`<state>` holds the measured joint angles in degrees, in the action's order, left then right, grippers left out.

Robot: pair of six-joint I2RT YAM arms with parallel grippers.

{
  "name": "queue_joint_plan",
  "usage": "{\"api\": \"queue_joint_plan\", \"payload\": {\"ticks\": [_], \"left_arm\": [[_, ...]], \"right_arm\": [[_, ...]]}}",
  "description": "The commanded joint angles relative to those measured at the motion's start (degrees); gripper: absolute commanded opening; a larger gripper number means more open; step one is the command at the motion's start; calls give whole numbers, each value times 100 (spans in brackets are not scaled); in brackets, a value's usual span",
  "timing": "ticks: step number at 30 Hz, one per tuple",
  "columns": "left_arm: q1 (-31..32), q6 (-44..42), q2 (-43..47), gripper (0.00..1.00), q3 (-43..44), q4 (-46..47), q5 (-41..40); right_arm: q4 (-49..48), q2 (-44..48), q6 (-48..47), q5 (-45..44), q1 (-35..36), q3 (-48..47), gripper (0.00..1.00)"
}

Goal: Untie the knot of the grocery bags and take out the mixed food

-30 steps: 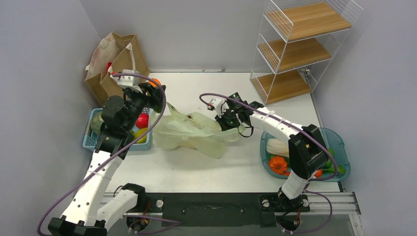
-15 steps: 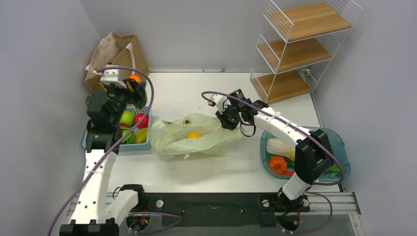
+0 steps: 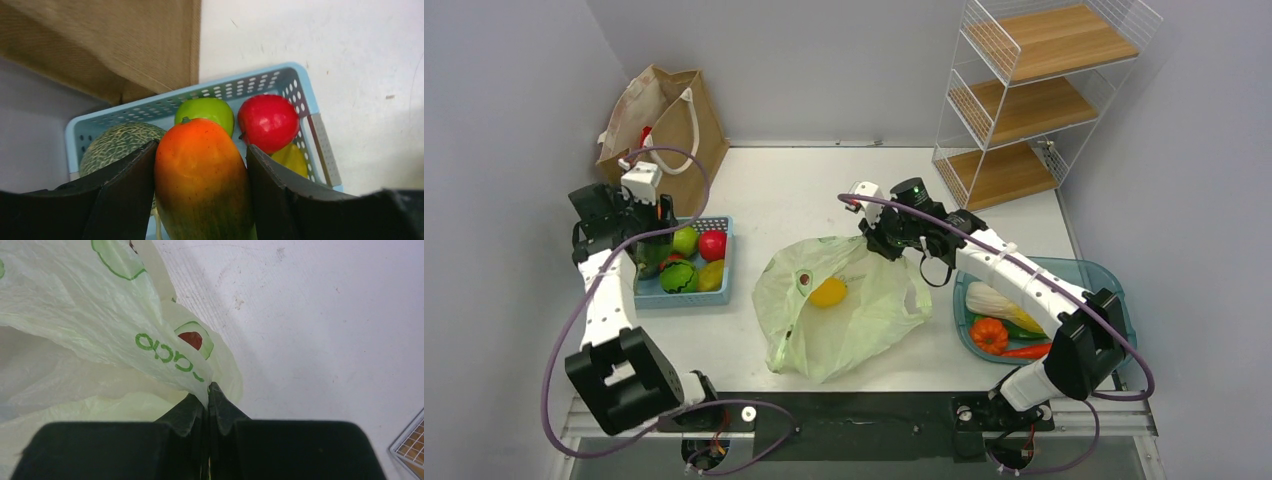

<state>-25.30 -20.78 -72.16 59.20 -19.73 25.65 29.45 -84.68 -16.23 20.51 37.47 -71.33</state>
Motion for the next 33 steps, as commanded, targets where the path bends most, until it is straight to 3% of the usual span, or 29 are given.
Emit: {"api": "queue_joint_plan", "payload": {"ticks": [1, 9, 12, 15, 21, 26, 30, 33], "left_arm": [[-44, -1801, -780, 53, 678, -914, 701], [135, -3016, -2274, 61, 1798, -2031, 628], [191, -3242, -2567, 77, 2028, -2231, 529], [200, -3334, -2708, 80, 2240, -2618, 553], [196, -3249, -2328, 82, 2502, -2860, 725], [411, -2678, -1315, 82, 2618, -2551, 1688], [1837, -2698, -338, 80, 2660, -3057, 1857], [3682, -2544, 382, 72, 2233, -2998, 1776]], "right_arm": [[-166, 202, -6, -20, 6, 66, 0], [-122, 81, 242, 14, 1, 39, 0], [-81, 68, 247, 52, -7, 52, 0], [-60, 73, 220, 52, -13, 64, 0], [-30, 74, 206, 47, -58, 68, 0], [-19, 41, 313, 113, -72, 73, 0], [-57, -51, 472, 232, -78, 80, 0], [-72, -180, 587, 345, -86, 20, 0]]}}
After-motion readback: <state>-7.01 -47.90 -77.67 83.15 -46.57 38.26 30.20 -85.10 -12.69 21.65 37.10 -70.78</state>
